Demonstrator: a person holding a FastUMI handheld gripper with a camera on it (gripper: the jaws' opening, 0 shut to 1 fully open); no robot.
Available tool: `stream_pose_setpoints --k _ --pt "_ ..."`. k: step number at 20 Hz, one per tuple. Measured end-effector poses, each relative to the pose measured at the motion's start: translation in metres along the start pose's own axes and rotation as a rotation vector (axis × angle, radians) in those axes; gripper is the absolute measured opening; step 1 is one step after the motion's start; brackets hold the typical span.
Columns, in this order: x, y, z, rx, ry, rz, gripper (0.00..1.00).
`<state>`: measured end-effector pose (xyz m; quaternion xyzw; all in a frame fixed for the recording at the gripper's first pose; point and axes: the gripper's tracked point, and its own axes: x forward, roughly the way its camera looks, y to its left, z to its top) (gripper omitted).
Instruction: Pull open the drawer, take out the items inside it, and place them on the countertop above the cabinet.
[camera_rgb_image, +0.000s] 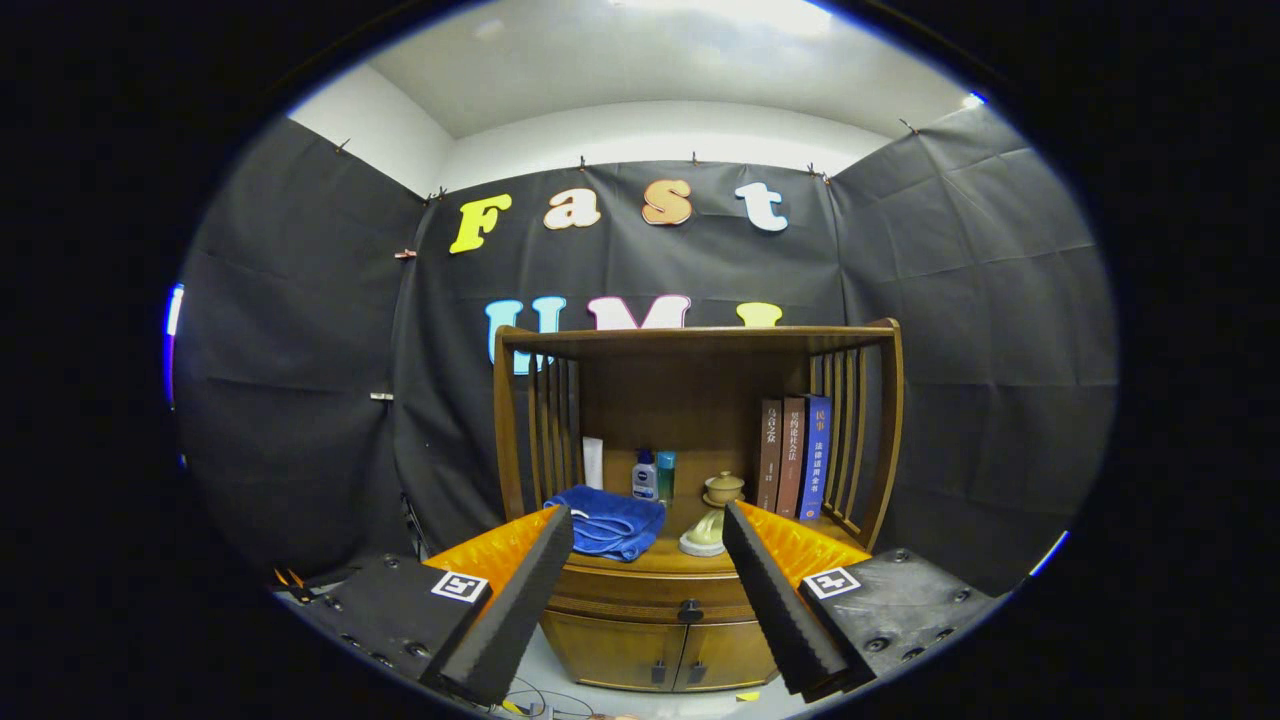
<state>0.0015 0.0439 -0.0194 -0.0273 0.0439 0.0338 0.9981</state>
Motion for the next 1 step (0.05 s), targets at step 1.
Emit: stream_pose_setpoints --k 1 --pt "-0.0011 0.0004 -0.0006 0.001 -0.001 -0.001 0.99"
